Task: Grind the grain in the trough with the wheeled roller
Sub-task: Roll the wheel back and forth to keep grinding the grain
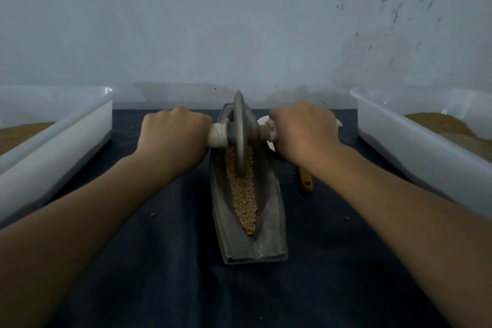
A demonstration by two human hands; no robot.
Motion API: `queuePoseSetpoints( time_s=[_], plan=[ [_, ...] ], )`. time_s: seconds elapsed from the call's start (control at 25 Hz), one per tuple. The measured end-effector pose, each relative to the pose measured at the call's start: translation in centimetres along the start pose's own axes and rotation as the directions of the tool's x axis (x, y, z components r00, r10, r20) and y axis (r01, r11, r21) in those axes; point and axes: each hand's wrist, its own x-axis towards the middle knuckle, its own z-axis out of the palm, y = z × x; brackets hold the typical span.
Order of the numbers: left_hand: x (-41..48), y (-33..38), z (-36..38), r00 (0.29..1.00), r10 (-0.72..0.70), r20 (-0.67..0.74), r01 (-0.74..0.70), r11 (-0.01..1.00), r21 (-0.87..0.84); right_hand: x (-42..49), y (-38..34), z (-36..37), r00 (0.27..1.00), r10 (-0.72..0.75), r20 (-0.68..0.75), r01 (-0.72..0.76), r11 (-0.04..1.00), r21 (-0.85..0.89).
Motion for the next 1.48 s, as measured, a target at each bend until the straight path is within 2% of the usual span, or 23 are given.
queuePoseSetpoints(
  time_s=[0.2, 0.32, 0.48, 0.56, 0.64, 0.76, 0.84, 0.96, 1.04, 1.16, 1.24, 1.36, 1.48],
  plan=[
    [-3.3, -1.1, -2.2, 0.989, 0.145, -0.036, -0.143, 0.988, 0.057, -5.2, 1.5, -2.2, 0.997, -0.067, 0.04, 0.066, 0.997, 0.028],
    [-3.0, -1.5, -2.0, 0.987, 0.153, 0.049, -0.153, 0.988, -0.002, -4.7, 1.7, -2.4, 0.991, -0.069, 0.112, 0.068, 0.998, 0.019],
    [0.1, -0.2, -0.3, 1.0, 0.019, 0.008, -0.019, 1.0, 0.022, -0.6, 0.1, 0.4, 1.0, 0.02, -0.007, -0.02, 1.0, -0.015],
    [1.2, 0.0, 0.0, 1.0, -0.001, 0.017, 0.001, 0.999, 0.035, 0.6, -0.2, 1.1, 0.999, 0.028, -0.044, -0.029, 1.0, -0.003],
    [0.8, -0.2, -0.2, 0.998, 0.025, 0.052, -0.026, 0.999, 0.018, -0.1, 0.3, 0.9, 0.998, 0.004, -0.07, -0.004, 1.0, 0.0],
    [-1.6, -1.5, -1.9, 0.973, 0.117, 0.196, -0.102, 0.991, -0.089, -3.7, 1.0, -0.5, 0.987, -0.11, -0.116, 0.104, 0.993, -0.055],
    [-2.8, -2.6, -3.4, 0.96, 0.17, 0.222, -0.148, 0.982, -0.115, -6.1, 1.6, -1.9, 0.976, -0.156, -0.151, 0.151, 0.988, -0.042],
    [-3.0, -2.6, -3.9, 0.968, 0.196, 0.16, -0.192, 0.981, -0.037, -7.0, 2.4, -1.8, 0.982, -0.137, -0.128, 0.138, 0.99, 0.001],
    [-1.5, -1.9, -2.5, 0.974, 0.137, 0.179, -0.136, 0.991, -0.022, -4.9, 1.9, -0.7, 0.995, -0.075, -0.07, 0.071, 0.995, -0.065],
    [2.0, -1.1, -0.7, 0.977, 0.04, 0.209, -0.033, 0.999, -0.036, 0.4, 1.0, 0.9, 1.0, 0.0, -0.016, 0.0, 0.999, -0.051],
    [3.0, -1.1, -0.4, 0.981, 0.008, 0.194, -0.003, 1.0, -0.028, 2.2, 0.8, 1.1, 1.0, -0.006, 0.031, 0.008, 0.998, -0.06],
    [1.0, -1.2, -1.1, 0.983, 0.085, 0.162, -0.082, 0.996, -0.022, -0.4, 1.3, 0.0, 0.995, -0.041, 0.093, 0.044, 0.999, -0.031],
    [-2.2, -2.1, -2.6, 0.979, 0.13, 0.16, -0.124, 0.991, -0.046, -4.4, 2.1, -2.3, 0.986, -0.138, 0.088, 0.139, 0.99, -0.005]
  ],
)
